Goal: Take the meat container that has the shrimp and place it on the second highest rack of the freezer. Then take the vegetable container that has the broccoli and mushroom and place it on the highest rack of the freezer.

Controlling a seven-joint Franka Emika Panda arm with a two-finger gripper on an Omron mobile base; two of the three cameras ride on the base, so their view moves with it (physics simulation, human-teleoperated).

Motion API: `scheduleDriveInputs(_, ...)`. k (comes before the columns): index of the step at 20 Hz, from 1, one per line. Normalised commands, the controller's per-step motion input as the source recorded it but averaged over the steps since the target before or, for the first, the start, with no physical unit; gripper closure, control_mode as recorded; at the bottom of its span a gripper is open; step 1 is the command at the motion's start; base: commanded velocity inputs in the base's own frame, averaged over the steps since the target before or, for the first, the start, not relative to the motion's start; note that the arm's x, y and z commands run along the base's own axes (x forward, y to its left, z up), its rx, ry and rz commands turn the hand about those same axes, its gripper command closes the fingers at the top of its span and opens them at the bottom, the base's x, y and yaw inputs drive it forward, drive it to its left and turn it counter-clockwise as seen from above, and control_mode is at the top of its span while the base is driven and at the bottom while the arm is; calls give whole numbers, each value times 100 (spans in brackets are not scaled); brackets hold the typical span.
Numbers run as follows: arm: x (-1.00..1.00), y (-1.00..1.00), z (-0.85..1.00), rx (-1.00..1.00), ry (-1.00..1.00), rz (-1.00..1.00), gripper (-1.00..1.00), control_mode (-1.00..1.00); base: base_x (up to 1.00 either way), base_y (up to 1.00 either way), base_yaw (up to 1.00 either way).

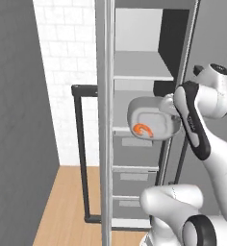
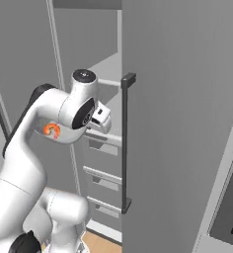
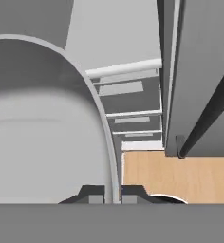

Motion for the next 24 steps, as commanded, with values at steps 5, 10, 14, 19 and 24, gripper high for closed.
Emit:
scheduleDriveInputs(5,81,0,-66,6,0,-71,100,-100,0,0,0)
scheduleDriveInputs(10,95,-2,-46,2,0,-61,100,-100,0,0,0)
scheduleDriveInputs(14,95,-2,-32,14,0,-44,100,-100,0,0,0)
scheduleDriveInputs(19,69,-35,-18,30,-5,-1,100,-100,0,0,0)
scheduleDriveInputs(24,81,-27,-12,21,-4,0,100,-100,0,0,0)
